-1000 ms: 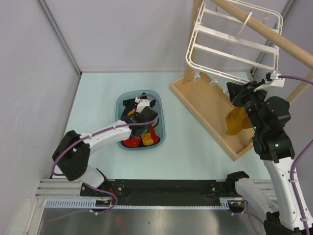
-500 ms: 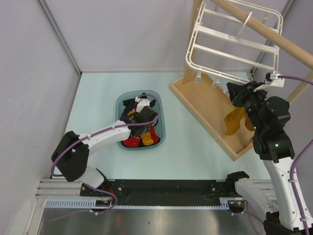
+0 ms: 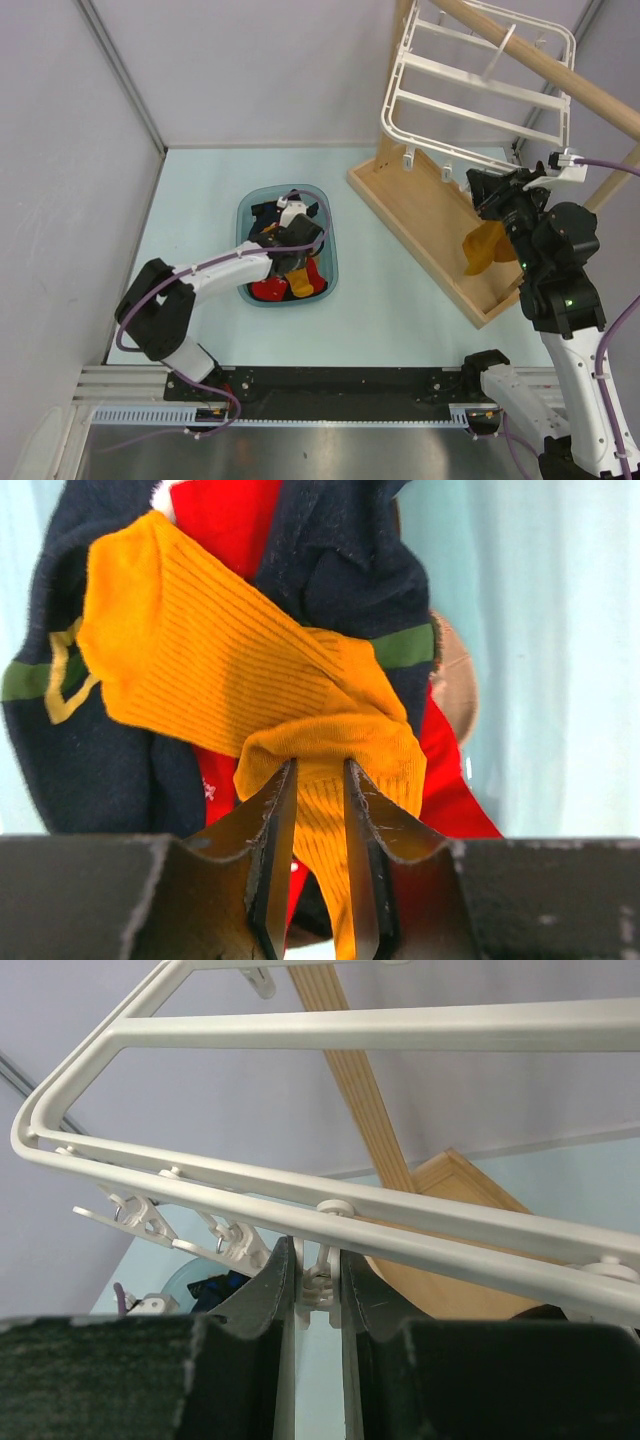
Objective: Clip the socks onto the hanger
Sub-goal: Pick up the sock from the bin.
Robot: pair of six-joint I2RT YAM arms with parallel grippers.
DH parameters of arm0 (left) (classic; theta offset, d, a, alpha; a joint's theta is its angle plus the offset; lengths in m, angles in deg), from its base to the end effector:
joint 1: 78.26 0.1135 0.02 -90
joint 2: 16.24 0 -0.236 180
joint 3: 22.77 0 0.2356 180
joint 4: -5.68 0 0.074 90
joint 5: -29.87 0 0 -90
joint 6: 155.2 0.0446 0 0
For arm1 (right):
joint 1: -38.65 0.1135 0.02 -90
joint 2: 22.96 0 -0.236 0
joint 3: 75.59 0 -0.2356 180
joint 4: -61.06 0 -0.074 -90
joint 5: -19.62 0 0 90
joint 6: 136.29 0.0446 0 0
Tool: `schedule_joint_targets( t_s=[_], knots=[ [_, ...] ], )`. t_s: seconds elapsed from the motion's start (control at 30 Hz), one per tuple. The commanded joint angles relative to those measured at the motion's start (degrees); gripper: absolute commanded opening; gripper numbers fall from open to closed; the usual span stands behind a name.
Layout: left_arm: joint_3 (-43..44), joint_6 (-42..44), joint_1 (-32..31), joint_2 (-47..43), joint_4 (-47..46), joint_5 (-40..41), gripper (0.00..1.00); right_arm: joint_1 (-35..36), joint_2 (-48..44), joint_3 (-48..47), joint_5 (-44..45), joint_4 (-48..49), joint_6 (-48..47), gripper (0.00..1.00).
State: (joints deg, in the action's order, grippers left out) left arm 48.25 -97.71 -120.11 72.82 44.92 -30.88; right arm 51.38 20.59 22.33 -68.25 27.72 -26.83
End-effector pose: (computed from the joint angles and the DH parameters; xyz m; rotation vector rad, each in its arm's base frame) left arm 0.2389 -0.1847 0.1815 0.0121 2.3963 0.0729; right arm 0.1480 0.0317 0.4336 0.1181 1.4902 0.4270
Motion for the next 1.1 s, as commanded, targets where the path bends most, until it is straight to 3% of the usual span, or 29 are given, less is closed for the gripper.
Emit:
schedule_joint_targets(
  t_s=[0.0, 0.1, 0.2, 0.33, 0.67, 1.07],
  knots=[
    [2.7, 0.17, 0.63, 2.87, -1.2, -1.04, 0.3, -0.08, -0.31, 0.01, -0.72, 0.66, 0.14, 0.0],
    [3.23, 0.26, 0.71, 4.45, -1.2, -1.04, 0.28, -0.16, -0.22, 0.01, -0.72, 0.57, 0.14, 0.0],
    [3.49, 0.43, 0.62, 4.81, -1.29, -1.04, 0.2, -0.16, -0.31, 0.01, -0.64, 0.57, -0.04, 0.0],
    [2.79, 1.22, 0.71, 2.27, -1.9, -1.04, 0.0, -0.25, -0.48, 0.01, -0.55, 0.48, -0.21, 0.0],
    [-0.98, 7.97, 0.71, -7.22, -6.11, -1.74, 0.0, -0.43, -0.83, 0.01, -0.73, 0.75, -0.04, 0.0],
    [-10.56, 23.0, 0.71, -27.7, -22.97, -12.8, 0.0, -0.51, -1.19, 0.01, -1.52, 1.36, -0.57, 0.0]
  ],
)
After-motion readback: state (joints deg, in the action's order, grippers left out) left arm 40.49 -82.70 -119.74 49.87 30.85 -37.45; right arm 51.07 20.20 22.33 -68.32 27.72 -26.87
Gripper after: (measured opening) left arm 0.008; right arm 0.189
